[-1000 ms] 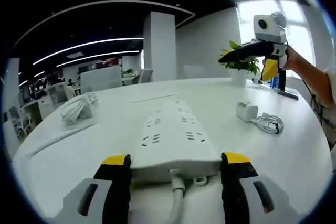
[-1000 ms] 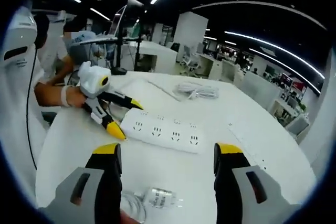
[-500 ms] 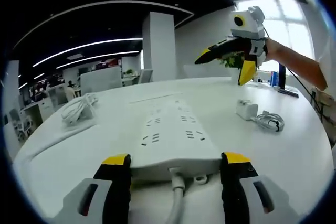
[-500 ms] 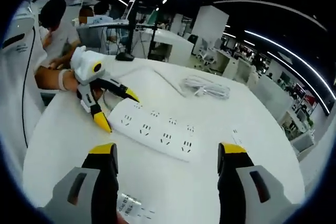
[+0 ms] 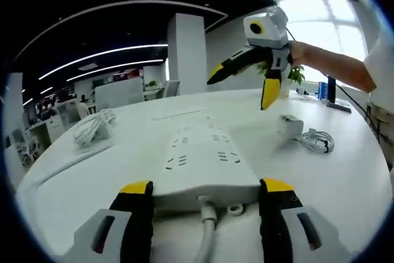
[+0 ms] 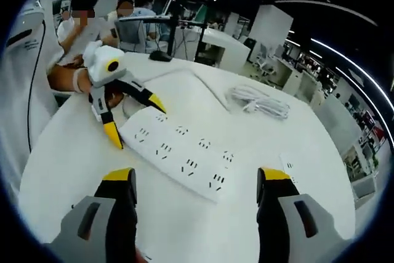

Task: Straighten the power strip on the desk, plug the charger into it

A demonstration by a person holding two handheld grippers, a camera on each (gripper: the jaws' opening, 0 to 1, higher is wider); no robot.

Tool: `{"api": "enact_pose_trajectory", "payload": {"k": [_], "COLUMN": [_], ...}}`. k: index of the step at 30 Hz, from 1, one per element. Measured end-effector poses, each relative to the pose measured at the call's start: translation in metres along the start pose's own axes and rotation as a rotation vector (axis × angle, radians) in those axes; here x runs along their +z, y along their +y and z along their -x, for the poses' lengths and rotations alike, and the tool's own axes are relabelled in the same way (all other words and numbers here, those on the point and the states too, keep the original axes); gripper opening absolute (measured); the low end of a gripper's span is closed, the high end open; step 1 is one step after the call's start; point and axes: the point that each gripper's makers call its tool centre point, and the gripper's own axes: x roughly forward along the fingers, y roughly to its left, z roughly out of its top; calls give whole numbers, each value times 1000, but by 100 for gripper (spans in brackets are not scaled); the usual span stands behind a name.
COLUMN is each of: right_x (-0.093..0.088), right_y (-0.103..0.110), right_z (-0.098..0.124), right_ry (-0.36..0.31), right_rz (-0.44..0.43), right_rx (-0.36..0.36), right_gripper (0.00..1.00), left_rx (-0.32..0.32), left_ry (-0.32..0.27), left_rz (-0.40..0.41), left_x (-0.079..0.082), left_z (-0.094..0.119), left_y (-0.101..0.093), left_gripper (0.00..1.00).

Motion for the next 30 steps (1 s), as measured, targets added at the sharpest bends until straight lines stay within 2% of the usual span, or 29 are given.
{"api": "enact_pose_trajectory", "payload": {"k": [3,5,10,16,21,24,30], "right_x": [-2,-7,-13,-17,-18,-21,-25], "right_y": [-5,-2,-5,5,4,1,3], "right_z": [-5,-11,-20,-34,-46,-52,-67], "right_ry": [5,22,54,104,127,147,170], "right_rz": [-7,33,38,59,92,153,179], "right_rx": [26,74,115,172,222,236,297], "right_gripper": [80,80,82,91,90,88,89], "left_rx": [2,2,2,0,0,0,0], "left_ry": [2,2,3,6,7,7,7], "left_rz": [1,3,10,19,24,24,25], "left_x": [0,0,-1,-3,-3,-3,-3], "left_z": [0,0,0,0,0,0,0], "left_y": [0,0,0,0,0,0,0], "left_gripper": [70,70,70,70,70,70,70]}}
